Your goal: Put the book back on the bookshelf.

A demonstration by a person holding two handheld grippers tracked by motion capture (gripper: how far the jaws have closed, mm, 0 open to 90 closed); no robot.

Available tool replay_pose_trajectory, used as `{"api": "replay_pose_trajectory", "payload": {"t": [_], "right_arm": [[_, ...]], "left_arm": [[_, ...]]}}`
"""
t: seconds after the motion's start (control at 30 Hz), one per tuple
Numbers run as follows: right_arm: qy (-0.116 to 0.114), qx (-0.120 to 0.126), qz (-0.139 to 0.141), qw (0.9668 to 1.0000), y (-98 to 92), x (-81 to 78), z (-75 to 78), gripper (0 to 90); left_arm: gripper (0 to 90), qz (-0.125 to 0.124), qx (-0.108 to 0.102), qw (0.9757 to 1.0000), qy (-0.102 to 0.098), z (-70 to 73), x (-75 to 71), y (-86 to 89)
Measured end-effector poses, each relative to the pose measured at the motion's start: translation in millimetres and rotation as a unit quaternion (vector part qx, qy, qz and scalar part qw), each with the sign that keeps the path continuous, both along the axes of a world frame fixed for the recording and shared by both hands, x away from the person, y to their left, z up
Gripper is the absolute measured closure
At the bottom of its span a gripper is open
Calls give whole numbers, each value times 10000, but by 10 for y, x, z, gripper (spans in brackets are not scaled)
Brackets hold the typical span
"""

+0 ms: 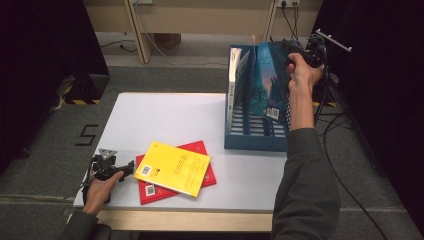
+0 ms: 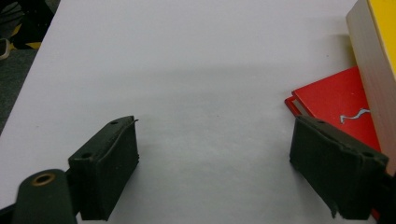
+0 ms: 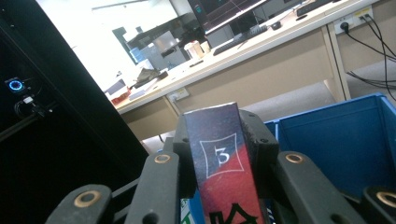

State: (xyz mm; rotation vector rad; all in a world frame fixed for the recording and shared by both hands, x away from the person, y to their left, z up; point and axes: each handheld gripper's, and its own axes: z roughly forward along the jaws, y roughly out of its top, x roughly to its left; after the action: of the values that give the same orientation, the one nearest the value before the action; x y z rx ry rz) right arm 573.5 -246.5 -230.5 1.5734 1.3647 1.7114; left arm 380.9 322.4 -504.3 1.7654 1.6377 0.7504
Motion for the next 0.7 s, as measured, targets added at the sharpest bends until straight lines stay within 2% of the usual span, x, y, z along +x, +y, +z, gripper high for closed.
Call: {"api": "replay_pose_trajectory", "payload": {"t": [0.1,0.27,0.43,0.47,0.6,0.7], "right_arm": [[-27,118,-7,9999,-34,-12,-6,708],[-273,108,-68,9995,-56,-54,27,709],[-229,81,-92,9997,-26,-30,-53,709],[-285,99,-87,9995,-18,-31,-65,709],[-304,-35,-125,9995,4,-47,-94,709],[-197,-191,-115,9996,42,-44,-189,709]], "left_arm": [[143,5,-10,10000,4,-1,2,2],[143,3,14,10000,10,1,0,-1],[144,9,41,10000,6,3,-2,-8],[144,14,49,10000,-3,2,-3,-10],[144,9,26,10000,-4,0,-1,-6],[144,4,34,10000,1,2,-2,-7]]}}
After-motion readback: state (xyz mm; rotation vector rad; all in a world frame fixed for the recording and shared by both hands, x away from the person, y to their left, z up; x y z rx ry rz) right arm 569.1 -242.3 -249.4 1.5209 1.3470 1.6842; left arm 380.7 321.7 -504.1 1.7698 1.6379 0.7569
